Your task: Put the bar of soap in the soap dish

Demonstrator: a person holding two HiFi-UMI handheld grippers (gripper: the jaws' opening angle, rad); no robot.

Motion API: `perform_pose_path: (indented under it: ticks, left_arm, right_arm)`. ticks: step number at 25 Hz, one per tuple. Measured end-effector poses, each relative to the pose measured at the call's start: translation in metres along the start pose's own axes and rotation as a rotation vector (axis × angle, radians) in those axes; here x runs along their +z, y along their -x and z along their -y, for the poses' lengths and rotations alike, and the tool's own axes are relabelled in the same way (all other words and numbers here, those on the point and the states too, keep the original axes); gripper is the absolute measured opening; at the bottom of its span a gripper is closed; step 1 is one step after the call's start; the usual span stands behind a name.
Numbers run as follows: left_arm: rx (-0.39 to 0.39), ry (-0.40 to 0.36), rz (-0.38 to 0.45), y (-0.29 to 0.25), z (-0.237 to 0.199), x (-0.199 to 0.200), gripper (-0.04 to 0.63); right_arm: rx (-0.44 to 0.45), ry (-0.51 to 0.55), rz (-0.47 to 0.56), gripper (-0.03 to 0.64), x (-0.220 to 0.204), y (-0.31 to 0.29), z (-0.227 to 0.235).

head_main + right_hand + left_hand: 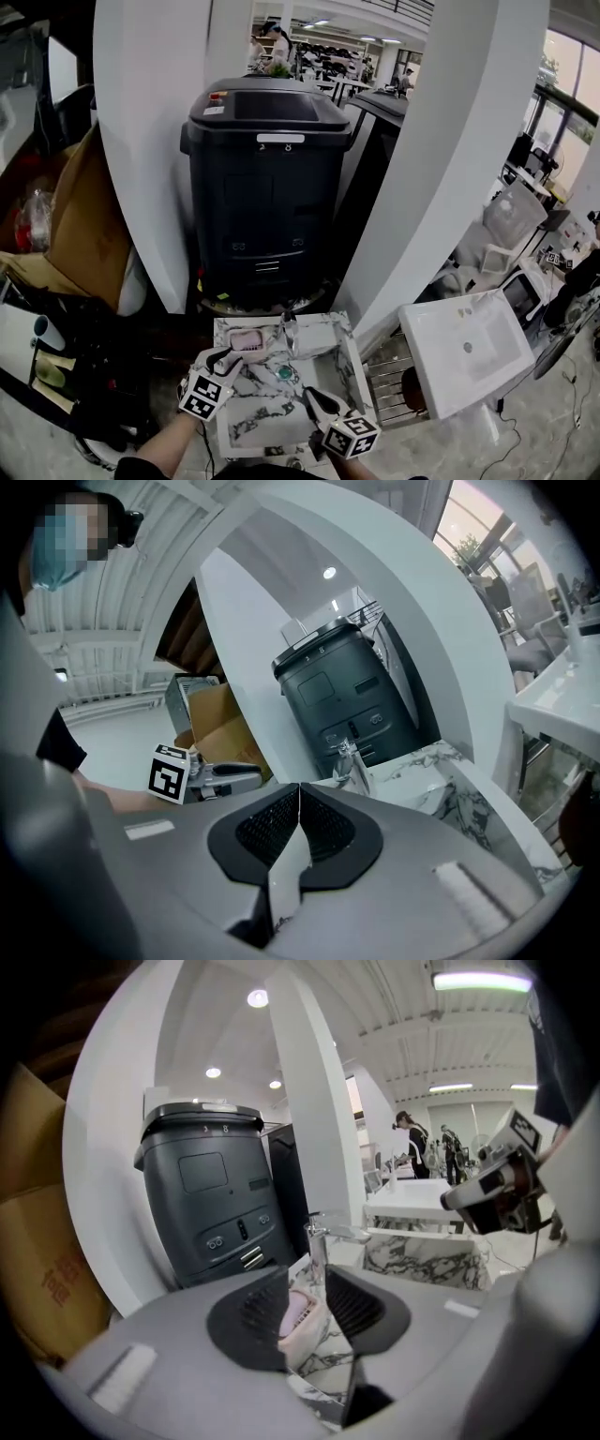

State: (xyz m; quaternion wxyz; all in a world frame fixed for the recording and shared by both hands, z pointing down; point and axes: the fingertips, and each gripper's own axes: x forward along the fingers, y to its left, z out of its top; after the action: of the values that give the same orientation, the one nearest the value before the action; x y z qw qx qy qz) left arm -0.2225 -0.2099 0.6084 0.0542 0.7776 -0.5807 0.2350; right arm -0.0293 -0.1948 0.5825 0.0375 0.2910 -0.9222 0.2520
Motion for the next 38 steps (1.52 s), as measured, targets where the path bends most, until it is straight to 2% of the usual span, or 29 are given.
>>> perform_pose_path:
  ticks: [10,15,23,32,38]
  left_arm:
    - [0.109,0.087,0.103,0.052,0.029,0.016,0.107]
    - [0.21,0.162,0.14,0.076,0.036,0.013,0.054]
    - [0.311,0.268,0.159,0.11,0.066,-0.004,0.052]
    - [0.352,0.368,0.193,0.134,0.11,-0.009,0.052]
    - [0.349,0.384,0.19,0.142,0.134,-0.011,0.052]
  right_arm:
    - [0.07,0.041,-0.033,-0.005,0.002,0.007,-0.005]
    - [0.112,0.057,-0.053,-0.005,0.001,0.013,-0.007]
    - [0.153,0.071,-0.073,-0.005,-0.004,0.029,-0.006]
    - [0.192,0.077,-0.122,-0.005,-0.019,0.047,-0.006]
    - [0.225,0.101,-0.143,-0.004,-0.024,0.057,-0.012]
